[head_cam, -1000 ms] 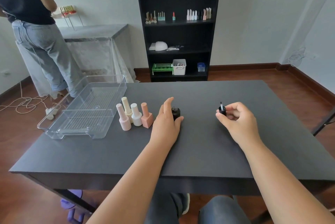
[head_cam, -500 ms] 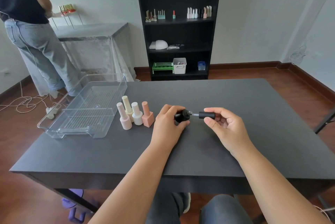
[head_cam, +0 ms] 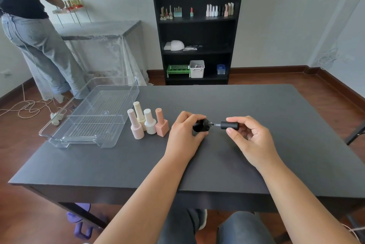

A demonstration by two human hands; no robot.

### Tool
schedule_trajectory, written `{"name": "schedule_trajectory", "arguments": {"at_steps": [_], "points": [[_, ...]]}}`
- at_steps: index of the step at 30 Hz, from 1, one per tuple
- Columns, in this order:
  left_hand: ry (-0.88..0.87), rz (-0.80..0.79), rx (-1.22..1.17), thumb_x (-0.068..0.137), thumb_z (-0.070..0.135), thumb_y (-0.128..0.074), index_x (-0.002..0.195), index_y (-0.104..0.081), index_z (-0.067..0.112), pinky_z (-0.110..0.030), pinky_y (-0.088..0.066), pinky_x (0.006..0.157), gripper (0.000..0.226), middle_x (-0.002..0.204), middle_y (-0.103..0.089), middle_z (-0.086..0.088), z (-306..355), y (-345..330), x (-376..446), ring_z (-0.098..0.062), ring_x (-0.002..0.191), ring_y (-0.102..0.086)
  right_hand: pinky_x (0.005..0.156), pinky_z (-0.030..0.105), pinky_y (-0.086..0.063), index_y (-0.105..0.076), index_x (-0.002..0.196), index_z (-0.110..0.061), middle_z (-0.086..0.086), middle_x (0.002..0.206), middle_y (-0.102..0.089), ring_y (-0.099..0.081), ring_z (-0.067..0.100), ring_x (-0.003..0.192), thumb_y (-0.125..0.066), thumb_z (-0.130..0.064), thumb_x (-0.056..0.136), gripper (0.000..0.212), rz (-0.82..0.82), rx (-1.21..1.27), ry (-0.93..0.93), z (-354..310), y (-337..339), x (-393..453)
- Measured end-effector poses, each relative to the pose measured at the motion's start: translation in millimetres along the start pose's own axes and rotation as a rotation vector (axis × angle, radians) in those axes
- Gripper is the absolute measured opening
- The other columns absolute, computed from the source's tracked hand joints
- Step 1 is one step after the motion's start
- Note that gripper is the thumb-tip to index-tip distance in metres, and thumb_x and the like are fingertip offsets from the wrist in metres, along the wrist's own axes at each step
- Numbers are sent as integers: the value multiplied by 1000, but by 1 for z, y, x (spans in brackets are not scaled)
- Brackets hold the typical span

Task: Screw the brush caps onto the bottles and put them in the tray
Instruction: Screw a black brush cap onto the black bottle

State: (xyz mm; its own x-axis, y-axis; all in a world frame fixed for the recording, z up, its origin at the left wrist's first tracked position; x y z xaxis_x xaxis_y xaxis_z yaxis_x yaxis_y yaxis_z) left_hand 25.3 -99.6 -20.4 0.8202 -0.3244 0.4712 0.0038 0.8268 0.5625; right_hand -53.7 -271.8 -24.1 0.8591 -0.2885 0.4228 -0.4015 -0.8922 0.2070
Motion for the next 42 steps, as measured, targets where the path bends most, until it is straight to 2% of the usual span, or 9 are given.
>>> {"name": "schedule_trajectory", "arguments": {"at_steps": [3, 8, 15, 20, 25, 29, 33, 37, 42], "points": [[-61, -7, 34, 72, 13, -82, 108, -71, 24, -27, -52, 78, 39, 99, -56, 6, 8, -1, -2, -10, 87, -57, 69, 9, -42, -70, 99, -28, -2, 86, -62, -53, 6, 71, -71, -2, 83, 31, -6, -80, 34, -6, -2, -1], [-171, -34, 64, 75, 13, -81, 112, -71, 19, -23, -49, 75, 39, 99, -57, 3, 24, -3, -6, -12, 85, -56, 72, 11, -43, -70, 102, -25, -11, 93, -63, -56, 12, 76, -72, 1, 80, 34, -50, -236, 97, -15, -9, -4], [-192, -77, 72, 77, 13, -79, 116, -70, 19, -34, -52, 79, 40, 104, -57, 0, 29, -6, -8, -20, 89, -57, 75, 7, -41, -71, 105, -17, -7, 95, -66, -59, 6, 84, -73, 2, 80, 31, -53, -404, 142, -18, -9, -4], [-188, -123, 71, 79, 18, -78, 118, -67, 22, -32, -52, 80, 41, 107, -55, 4, 26, -10, -9, -12, 87, -55, 80, 18, -47, -72, 102, -14, -5, 95, -68, -63, 18, 90, -74, 7, 77, 33, -46, -439, 182, -22, -9, -6], [-217, -171, 95, 82, 19, -75, 124, -64, 22, -30, -50, 85, 43, 111, -54, 2, 29, -15, -10, -16, 95, -55, 77, 16, -42, -73, 101, -11, -2, 93, -70, -59, 21, 83, -76, 5, 75, 31, -44, -571, 271, -30, -9, -8], [-226, -152, 97, 82, 16, -75, 123, -64, 21, -31, -50, 83, 43, 111, -54, 0, 30, -12, -10, -18, 94, -56, 67, 9, -39, -70, 109, -18, -8, 80, -63, -56, 12, 73, -71, -7, 84, 27, -52, -496, 146, -18, -8, -7], [-247, -157, 78, 81, 18, -76, 121, -65, 21, -25, -49, 82, 41, 109, -54, 2, 33, -13, -11, -10, 91, -53, 55, 9, -39, -67, 100, -34, -3, 59, -63, -55, 4, 57, -53, -33, 96, 14, -90, -330, -42, 2, -6, -4], [-216, -156, 32, 80, 21, -77, 120, -65, 24, -29, -52, 76, 42, 107, -54, 5, 28, -13, -10, -12, 87, -56, 57, 10, -39, -58, 107, -33, 4, 63, -58, -51, 4, 55, -49, -56, 86, 32, -92, -258, -75, 5, -5, -4], [-188, -150, 32, 80, 23, -77, 122, -64, 29, -33, -53, 74, 44, 105, -54, 8, 24, -13, -9, -15, 84, -57, 73, 9, -39, -57, 112, -25, -16, 102, -53, -52, 7, 82, -74, -5, 80, 41, -30, -378, 154, -18, -5, -7]]}}
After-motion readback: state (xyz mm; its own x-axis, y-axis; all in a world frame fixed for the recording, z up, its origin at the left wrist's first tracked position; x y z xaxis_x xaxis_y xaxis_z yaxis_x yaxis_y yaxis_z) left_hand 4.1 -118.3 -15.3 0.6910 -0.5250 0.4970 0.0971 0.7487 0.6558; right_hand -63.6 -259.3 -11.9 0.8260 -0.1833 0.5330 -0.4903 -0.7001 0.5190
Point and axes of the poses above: each hand's wrist, its own x-axis towards the middle knuckle, its own y-axis out of the back of the hand, z = x × y, the point moved 10 cm from there along x, towards the middle knuckle
